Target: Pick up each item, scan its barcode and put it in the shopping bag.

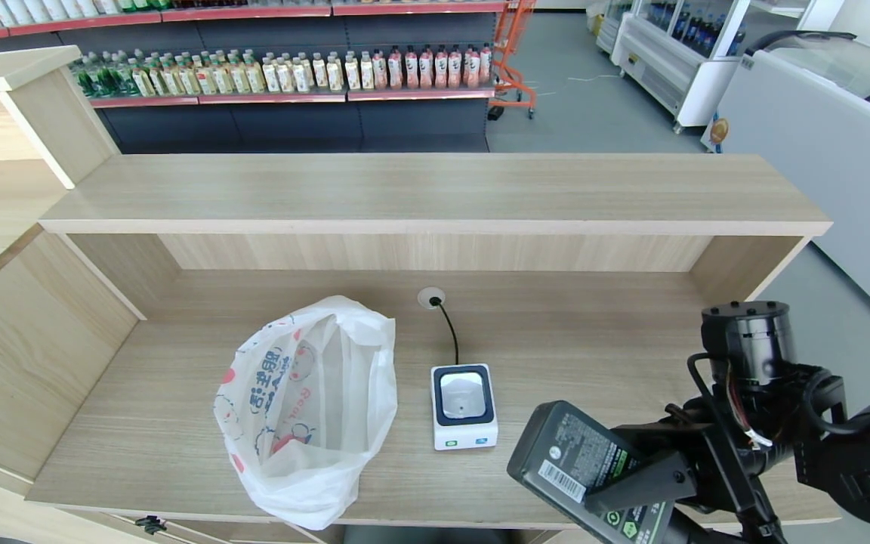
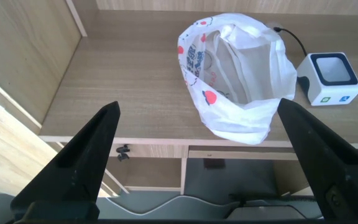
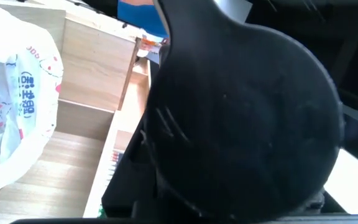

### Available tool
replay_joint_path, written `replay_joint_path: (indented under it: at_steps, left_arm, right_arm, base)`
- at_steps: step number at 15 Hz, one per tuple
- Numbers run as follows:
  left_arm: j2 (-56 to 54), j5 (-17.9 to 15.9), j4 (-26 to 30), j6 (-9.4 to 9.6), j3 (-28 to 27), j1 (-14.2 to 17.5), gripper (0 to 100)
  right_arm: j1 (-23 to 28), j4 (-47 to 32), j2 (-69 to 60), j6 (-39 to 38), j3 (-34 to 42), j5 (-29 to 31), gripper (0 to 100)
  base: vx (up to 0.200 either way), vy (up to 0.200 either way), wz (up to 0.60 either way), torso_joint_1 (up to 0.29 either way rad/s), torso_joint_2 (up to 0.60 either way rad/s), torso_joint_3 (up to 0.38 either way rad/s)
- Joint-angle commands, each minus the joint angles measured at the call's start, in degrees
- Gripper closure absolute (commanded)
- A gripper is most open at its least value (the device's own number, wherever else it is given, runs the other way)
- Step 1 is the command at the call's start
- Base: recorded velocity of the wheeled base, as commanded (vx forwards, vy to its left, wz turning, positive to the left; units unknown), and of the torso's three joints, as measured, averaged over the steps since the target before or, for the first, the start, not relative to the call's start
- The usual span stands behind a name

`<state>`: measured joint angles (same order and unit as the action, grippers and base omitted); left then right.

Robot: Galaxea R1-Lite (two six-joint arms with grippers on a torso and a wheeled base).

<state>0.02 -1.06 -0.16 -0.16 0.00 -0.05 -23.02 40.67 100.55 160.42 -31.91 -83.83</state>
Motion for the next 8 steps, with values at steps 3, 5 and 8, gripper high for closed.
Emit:
replay_joint_path:
  at_steps: [3,5,8]
  left_arm:
    - [-0.02,0.01,-0.02,-0.02,0.0,-0.04,0]
    - [-0.02,0.01,-0.02,-0.02,0.0,0.05,0]
    - [-0.02,0.01,-0.02,-0.02,0.0,-0.04,0]
  right_arm:
    - [-0.45,0.03,1.76,0.86,-0.87,-0.19,100]
    - [-1.77,0.03,3.43,0.78,-2.1,-0.19,100]
    - [-7.13,0.03,7.56,-0.72,-5.53,-0.1,100]
  base:
    - [0.0,0.0,0.0,0.0,0.0,0.0]
    - [0.0,0.0,0.0,0.0,0.0,0.0]
    - [0.0,0.0,0.0,0.0,0.0,0.0]
